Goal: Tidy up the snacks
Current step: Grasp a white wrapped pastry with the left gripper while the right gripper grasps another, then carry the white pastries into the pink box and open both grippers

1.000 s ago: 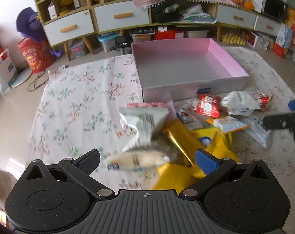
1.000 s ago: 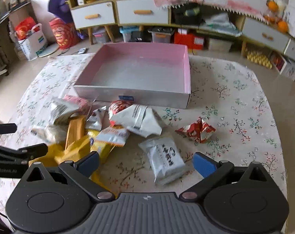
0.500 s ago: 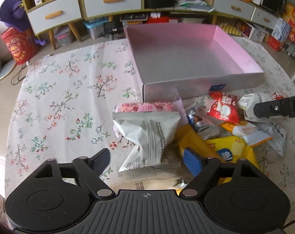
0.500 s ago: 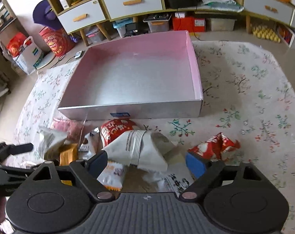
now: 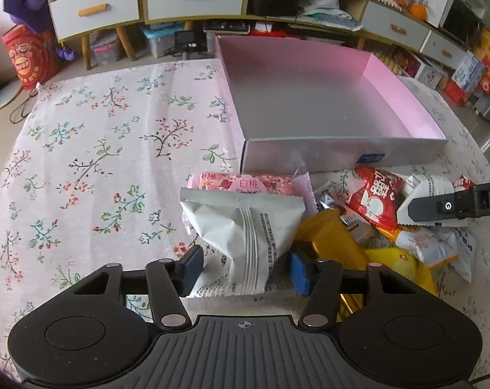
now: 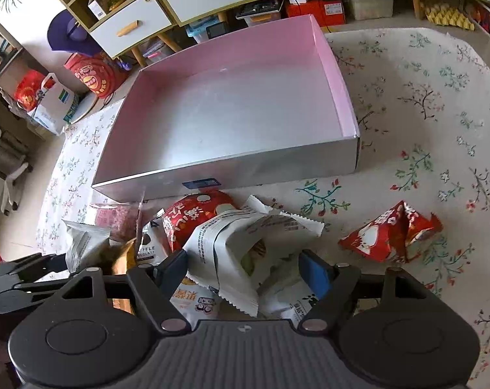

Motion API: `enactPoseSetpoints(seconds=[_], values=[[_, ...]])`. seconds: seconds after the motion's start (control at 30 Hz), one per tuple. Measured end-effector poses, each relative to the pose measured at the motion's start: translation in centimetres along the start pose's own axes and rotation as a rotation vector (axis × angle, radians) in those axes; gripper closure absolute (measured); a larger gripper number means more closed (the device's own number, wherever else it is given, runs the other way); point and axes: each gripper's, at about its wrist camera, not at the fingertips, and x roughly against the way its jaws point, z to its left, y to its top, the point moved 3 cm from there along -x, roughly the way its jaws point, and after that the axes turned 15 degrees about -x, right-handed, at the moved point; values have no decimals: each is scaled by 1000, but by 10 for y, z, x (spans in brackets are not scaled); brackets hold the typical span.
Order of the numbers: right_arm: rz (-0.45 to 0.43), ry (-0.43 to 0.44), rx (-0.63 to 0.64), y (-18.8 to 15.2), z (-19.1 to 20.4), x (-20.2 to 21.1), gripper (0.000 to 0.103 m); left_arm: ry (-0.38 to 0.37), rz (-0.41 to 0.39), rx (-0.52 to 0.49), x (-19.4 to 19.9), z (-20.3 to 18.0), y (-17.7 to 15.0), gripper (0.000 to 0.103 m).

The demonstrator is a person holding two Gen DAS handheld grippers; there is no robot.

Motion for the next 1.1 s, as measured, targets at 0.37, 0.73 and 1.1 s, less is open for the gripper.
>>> enactPoseSetpoints(seconds=[0.37,0.73,1.1], values=[[-37,12,13,-6,3,17,96,55,-24,-14,14,-1,5,68],[-94,-5,75,-7,9,31,103,79,-61,-22,29,-4,10,68],[-141,4,82,-9,13,49,103,89,-92,-30,45,-11,10,69]])
